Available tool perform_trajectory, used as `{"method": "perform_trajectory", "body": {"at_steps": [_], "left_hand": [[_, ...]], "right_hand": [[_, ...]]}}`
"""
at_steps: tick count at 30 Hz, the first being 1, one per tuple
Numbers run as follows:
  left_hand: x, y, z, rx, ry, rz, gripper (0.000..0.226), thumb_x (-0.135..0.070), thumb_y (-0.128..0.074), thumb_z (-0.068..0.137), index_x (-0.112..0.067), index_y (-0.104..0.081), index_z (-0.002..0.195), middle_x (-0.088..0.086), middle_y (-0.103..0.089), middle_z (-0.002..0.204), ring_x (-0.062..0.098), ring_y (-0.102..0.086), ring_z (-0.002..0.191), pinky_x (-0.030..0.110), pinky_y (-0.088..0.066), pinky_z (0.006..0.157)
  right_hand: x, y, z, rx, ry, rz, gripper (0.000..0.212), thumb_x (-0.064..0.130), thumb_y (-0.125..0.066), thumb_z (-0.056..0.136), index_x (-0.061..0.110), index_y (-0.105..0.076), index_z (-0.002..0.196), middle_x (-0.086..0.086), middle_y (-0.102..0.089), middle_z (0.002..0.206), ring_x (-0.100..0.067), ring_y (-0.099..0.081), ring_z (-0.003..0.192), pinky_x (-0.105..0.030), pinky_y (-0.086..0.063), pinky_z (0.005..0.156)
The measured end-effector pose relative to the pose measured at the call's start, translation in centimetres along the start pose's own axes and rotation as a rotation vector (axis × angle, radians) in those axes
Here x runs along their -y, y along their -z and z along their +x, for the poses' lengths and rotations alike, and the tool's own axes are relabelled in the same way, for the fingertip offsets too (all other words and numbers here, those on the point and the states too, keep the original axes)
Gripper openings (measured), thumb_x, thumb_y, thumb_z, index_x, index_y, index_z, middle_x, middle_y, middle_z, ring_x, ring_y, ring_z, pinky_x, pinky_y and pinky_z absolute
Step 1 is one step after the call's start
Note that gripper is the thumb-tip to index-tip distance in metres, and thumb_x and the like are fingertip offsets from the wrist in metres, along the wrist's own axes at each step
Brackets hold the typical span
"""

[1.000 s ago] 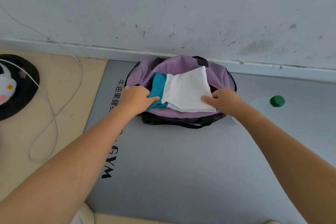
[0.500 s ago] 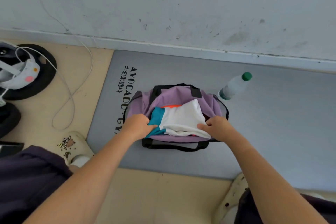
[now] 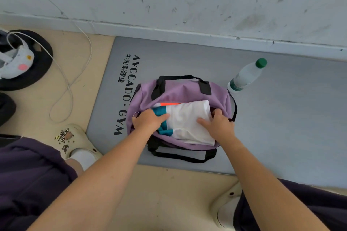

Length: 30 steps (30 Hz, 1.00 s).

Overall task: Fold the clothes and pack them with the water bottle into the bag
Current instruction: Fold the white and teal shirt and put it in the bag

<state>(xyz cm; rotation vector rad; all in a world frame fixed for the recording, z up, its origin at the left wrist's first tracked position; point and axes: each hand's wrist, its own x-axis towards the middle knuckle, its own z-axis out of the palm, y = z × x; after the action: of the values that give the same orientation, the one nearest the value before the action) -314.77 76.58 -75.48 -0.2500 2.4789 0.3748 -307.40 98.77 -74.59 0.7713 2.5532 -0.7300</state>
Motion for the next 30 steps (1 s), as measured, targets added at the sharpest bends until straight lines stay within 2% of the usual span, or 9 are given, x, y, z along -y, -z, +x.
{"method": "perform_trajectory", "body": {"at_steps": [4,6,9,14,19,23,26,28,30], "left_hand": [[-0.6,0.5,1.9,0.119,0.122,-0.263,0.067,-0.064,-0.069,0.075,-0.021,-0.059,0.126,0.005,-0.062,0.125,0.031,-0.051,0.124,0.042,-0.04,0.105],[-0.4,1.2,2.8,0.155,0.09,-0.312,0.059,-0.051,-0.076,0.076,-0.017,-0.062,0.122,0.006,-0.066,0.119,0.027,-0.06,0.112,0.04,-0.048,0.099],[0.0,2.3,3.8,0.065,-0.002,-0.368,0.04,-0.037,-0.078,0.079,-0.017,-0.065,0.11,0.003,-0.069,0.109,0.023,-0.064,0.098,0.036,-0.053,0.087],[-0.7,3.3,4.7,-0.111,-0.114,-0.444,0.024,-0.038,-0.074,0.081,-0.023,-0.061,0.095,-0.003,-0.066,0.091,0.022,-0.065,0.085,0.038,-0.055,0.078],[-0.3,3.0,4.4,-0.257,-0.189,-0.455,0.033,-0.045,-0.073,0.079,-0.022,-0.056,0.095,-0.015,-0.056,0.079,0.01,-0.058,0.076,0.023,-0.035,0.055],[-0.1,2.3,3.3,-0.384,-0.257,-0.249,0.058,-0.045,-0.077,0.075,-0.027,-0.044,0.119,-0.012,-0.051,0.101,0.011,-0.049,0.09,0.028,-0.038,0.061],[-1.5,2.5,3.1,-0.536,-0.567,0.008,0.054,-0.044,-0.078,0.072,-0.025,-0.058,0.118,0.003,-0.054,0.115,0.024,-0.051,0.106,0.039,-0.041,0.082],[-3.2,2.9,3.2,-0.467,-0.766,0.088,0.046,-0.047,-0.076,0.074,-0.026,-0.064,0.113,-0.001,-0.057,0.119,0.025,-0.051,0.114,0.039,-0.034,0.091],[-5.0,3.3,3.4,-0.232,-0.811,0.144,0.049,-0.055,-0.07,0.078,-0.03,-0.061,0.119,-0.007,-0.06,0.12,0.02,-0.052,0.116,0.038,-0.031,0.097]], "right_hand": [[0.8,-0.1,1.4,-0.004,-0.023,0.044,0.05,0.059,-0.059,0.085,0.014,-0.055,0.107,0.001,-0.063,0.097,-0.027,-0.058,0.099,-0.039,-0.037,0.087],[1.2,0.4,2.1,0.009,0.004,0.061,0.031,0.047,-0.064,0.087,0.018,-0.054,0.083,0.006,-0.056,0.078,-0.025,-0.057,0.083,-0.029,-0.037,0.066],[2.0,1.6,3.3,-0.006,0.02,0.05,0.036,0.034,-0.068,0.086,0.022,-0.043,0.063,0.007,-0.048,0.06,-0.014,-0.048,0.058,-0.025,-0.025,0.047],[3.2,2.9,4.4,-0.032,0.056,0.07,0.027,0.024,-0.067,0.087,0.012,-0.051,0.069,-0.005,-0.059,0.064,-0.025,-0.056,0.064,-0.024,-0.032,0.049],[2.6,2.7,4.6,-0.056,0.05,0.21,0.022,0.029,-0.07,0.086,0.011,-0.057,0.082,-0.006,-0.065,0.072,-0.026,-0.061,0.07,-0.028,-0.044,0.06],[2.7,1.8,4.4,0.0,-0.002,0.319,0.034,0.046,-0.075,0.079,0.018,-0.058,0.091,0.01,-0.061,0.078,-0.004,-0.054,0.071,-0.021,-0.042,0.058],[3.4,1.4,4.1,-0.069,0.071,0.377,0.03,0.044,-0.076,0.078,0.022,-0.057,0.086,0.012,-0.056,0.075,0.0,-0.049,0.066,-0.014,-0.032,0.052],[3.3,1.5,3.6,-0.066,0.154,0.385,0.028,0.036,-0.077,0.08,0.023,-0.052,0.078,0.01,-0.051,0.069,-0.001,-0.046,0.06,-0.012,-0.035,0.052],[2.8,1.7,3.0,0.009,0.222,0.462,0.023,0.028,-0.075,0.083,0.021,-0.053,0.08,0.009,-0.054,0.071,0.002,-0.047,0.06,-0.011,-0.038,0.054]]}}
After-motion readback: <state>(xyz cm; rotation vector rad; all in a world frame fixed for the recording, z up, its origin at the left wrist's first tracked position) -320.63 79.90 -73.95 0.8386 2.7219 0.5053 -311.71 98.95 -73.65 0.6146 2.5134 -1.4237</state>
